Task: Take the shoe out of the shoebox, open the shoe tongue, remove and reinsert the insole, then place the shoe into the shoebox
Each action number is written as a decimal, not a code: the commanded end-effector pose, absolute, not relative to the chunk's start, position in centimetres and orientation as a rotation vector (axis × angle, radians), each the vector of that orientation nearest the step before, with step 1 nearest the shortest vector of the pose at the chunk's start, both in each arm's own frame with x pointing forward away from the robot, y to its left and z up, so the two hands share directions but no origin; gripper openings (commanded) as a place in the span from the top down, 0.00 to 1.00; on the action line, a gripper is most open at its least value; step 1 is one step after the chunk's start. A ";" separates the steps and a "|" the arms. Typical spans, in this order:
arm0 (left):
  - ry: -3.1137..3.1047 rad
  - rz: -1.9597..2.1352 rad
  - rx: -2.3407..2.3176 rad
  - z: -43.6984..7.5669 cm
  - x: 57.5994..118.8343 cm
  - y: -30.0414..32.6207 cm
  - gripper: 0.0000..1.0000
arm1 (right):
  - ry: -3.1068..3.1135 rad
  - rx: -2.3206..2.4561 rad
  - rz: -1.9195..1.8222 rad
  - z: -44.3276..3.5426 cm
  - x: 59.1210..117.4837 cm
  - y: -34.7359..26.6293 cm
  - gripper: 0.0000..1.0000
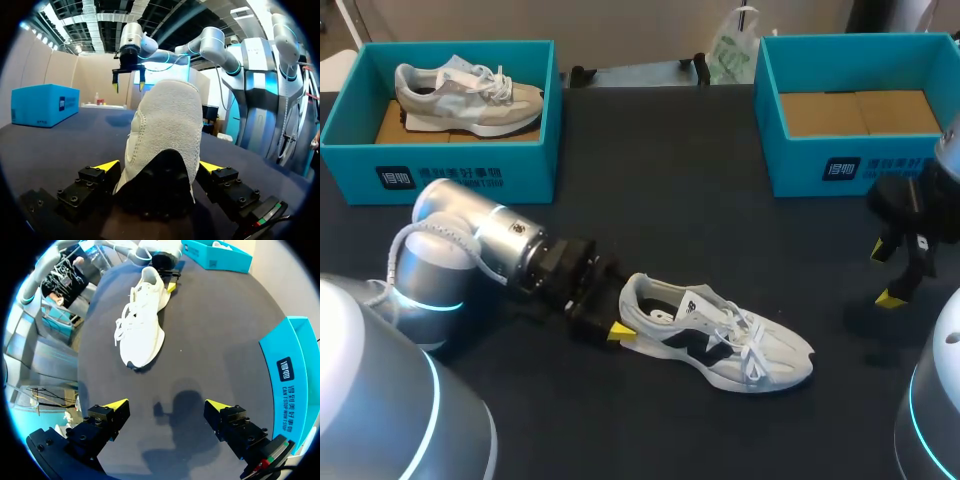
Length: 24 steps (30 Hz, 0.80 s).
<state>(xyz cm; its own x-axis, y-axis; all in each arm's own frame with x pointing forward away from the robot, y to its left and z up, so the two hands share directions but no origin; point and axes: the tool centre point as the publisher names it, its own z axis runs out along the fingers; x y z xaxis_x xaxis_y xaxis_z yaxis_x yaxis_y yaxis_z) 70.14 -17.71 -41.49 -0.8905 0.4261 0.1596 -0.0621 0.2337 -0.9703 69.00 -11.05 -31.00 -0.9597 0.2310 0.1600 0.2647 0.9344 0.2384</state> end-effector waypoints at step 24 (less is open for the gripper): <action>-2.108 1.708 -0.320 -42.3 69.7 -18.4 0.00 | -2.963 -0.381 -0.392 -31.0 68.9 -11.1 0.00</action>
<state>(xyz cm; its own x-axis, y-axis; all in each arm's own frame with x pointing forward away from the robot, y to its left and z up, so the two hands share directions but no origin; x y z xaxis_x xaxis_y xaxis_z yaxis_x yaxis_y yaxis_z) 70.08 -18.12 -42.11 -0.8902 0.4238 0.1671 -0.0755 0.2245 -0.9715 69.00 -11.05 -31.00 -0.9597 0.2310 0.1600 0.2647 0.9344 0.2384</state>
